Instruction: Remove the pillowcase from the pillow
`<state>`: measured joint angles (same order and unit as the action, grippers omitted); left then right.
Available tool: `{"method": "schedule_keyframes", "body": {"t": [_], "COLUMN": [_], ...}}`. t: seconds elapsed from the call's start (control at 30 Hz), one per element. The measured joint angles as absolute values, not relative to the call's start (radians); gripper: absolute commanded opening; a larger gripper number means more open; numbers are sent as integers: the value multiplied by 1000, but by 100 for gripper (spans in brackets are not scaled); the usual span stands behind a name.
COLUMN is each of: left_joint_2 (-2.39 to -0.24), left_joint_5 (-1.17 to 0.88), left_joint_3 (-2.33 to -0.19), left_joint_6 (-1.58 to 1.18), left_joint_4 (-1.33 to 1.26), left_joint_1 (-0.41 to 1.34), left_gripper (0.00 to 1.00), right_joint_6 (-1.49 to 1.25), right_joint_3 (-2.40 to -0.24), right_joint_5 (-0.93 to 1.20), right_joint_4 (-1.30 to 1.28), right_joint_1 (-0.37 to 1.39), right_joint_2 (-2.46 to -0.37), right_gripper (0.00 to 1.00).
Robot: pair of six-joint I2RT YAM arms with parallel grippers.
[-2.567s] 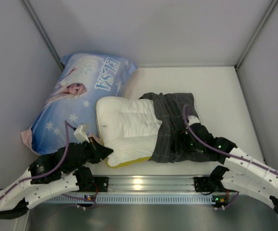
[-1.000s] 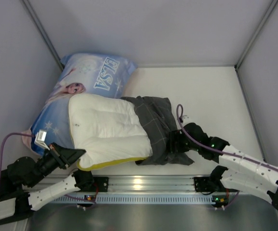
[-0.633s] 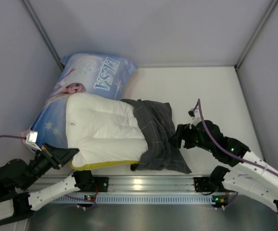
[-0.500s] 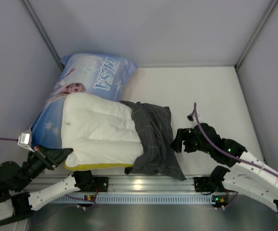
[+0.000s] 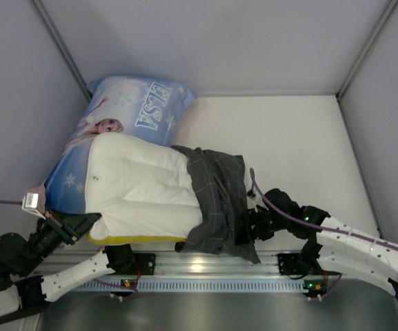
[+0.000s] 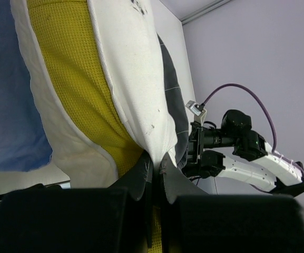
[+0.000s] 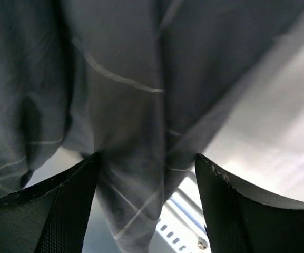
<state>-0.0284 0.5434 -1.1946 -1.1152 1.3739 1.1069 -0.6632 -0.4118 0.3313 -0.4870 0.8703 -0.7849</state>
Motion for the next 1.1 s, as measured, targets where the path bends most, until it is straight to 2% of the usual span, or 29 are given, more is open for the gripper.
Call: {"method": "schedule_keyframes", "body": {"t": [0.1, 0.2, 0.23, 0.43, 0.53, 0.73, 0.9, 1.1], "left_joint_2": [-28, -28, -28, -28, -28, -28, -28, -28], "left_joint_5": [543, 543, 543, 546, 550, 584, 599, 626], "left_joint_3": [-1195, -1195, -1195, -1195, -1198, -1246, -1362, -1589], "left_joint_6": [-1119, -1121, -1122, -1124, -1124, -1133, -1135, -1110], "left_joint_4": [1374, 1374, 1375, 1375, 1378, 1407, 1419, 1438], "left_joint_1": [1107, 1107, 1107, 1105, 1105, 1104, 1102, 1096], "left_gripper": [0, 0, 0, 0, 0, 0, 0, 0], "right_joint_6": [-662, -661, -667, -692, -690, -678, -672, -646], "right_joint_3": [-399, -389, -380, -353, -397, -659, -889, -958], "right_joint_5": [405, 457, 476, 529, 430, 5, -419, -707], "right_joint_4": [-439, -391, -373, -331, -402, -593, -747, -839], "right_joint_1": [896, 908, 911, 924, 929, 934, 932, 842], "right_joint_2": [-813, -827, -828, -796, -710, -574, -655, -759], "right_gripper": [59, 24, 0, 0, 0, 0, 0, 0]}}
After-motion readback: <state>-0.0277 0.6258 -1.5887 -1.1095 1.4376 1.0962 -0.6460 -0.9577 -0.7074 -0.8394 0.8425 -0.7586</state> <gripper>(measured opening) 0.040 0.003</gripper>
